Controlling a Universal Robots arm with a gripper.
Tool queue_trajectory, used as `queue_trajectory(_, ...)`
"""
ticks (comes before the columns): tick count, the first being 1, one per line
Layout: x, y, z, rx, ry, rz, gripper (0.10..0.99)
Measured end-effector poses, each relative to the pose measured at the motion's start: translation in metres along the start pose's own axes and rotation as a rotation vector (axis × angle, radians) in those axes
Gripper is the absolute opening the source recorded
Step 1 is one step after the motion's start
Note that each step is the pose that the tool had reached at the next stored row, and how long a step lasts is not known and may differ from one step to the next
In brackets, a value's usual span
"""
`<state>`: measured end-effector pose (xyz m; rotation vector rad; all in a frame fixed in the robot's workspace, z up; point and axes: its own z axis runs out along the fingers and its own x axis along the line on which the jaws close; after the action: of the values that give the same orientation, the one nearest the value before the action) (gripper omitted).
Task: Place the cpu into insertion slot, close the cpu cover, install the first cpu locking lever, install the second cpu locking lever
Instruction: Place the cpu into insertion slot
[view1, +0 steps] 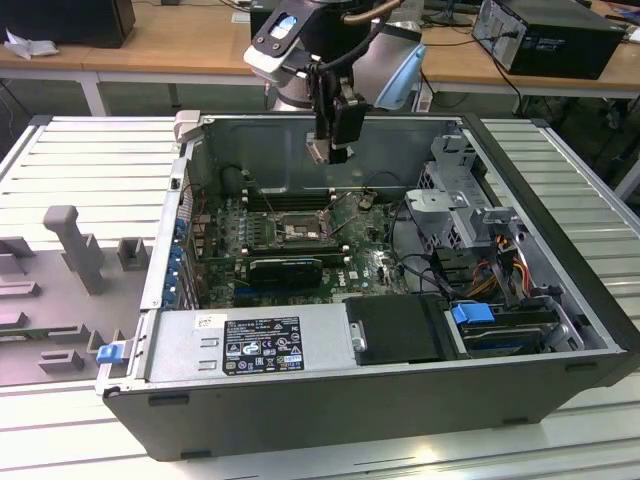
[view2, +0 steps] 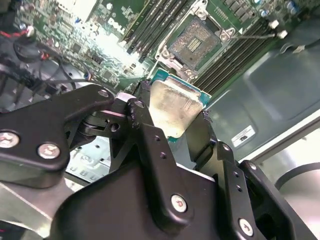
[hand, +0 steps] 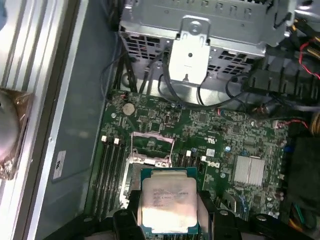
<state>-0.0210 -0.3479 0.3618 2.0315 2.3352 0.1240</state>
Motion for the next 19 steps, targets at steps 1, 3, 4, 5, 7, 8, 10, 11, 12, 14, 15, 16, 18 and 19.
queue_trajectory(1,0.0000,0.0000,0.0005,-0.001,-0.0024,0.027,0.529)
queue_trajectory(3,0.0000,-0.0001,0.0012,-0.002,-0.0079,0.088,0.529)
queue_trajectory(4,0.0000,-0.0001,0.0015,-0.002,-0.0101,0.112,0.529)
queue_trajectory(5,0.0000,-0.0001,0.0018,-0.002,-0.0109,0.124,0.529)
queue_trajectory(7,0.0000,-0.0003,0.0029,-0.003,-0.0134,0.149,0.529)
queue_trajectory(8,0.0000,-0.0003,0.0040,-0.003,-0.0145,0.161,0.529)
queue_trajectory(10,-0.0001,-0.0008,0.0089,-0.003,-0.0183,0.204,0.529)
queue_trajectory(11,0.0000,-0.0019,0.0134,-0.002,-0.0192,0.214,0.529)
queue_trajectory(12,0.0002,-0.0034,0.0152,0.000,-0.0191,0.213,0.529)
queue_trajectory(14,0.0005,-0.0065,0.0187,0.001,-0.0176,0.198,0.529)
queue_trajectory(15,0.0008,-0.0089,0.0189,0.001,-0.0168,0.194,0.529)
queue_trajectory(16,0.0013,-0.0123,0.0188,0.001,-0.0166,0.194,0.529)
queue_trajectory(18,0.0024,-0.0193,0.0188,0.001,-0.0166,0.194,0.529)
queue_trajectory(19,0.0034,-0.0220,0.0189,0.001,-0.0167,0.194,0.529)
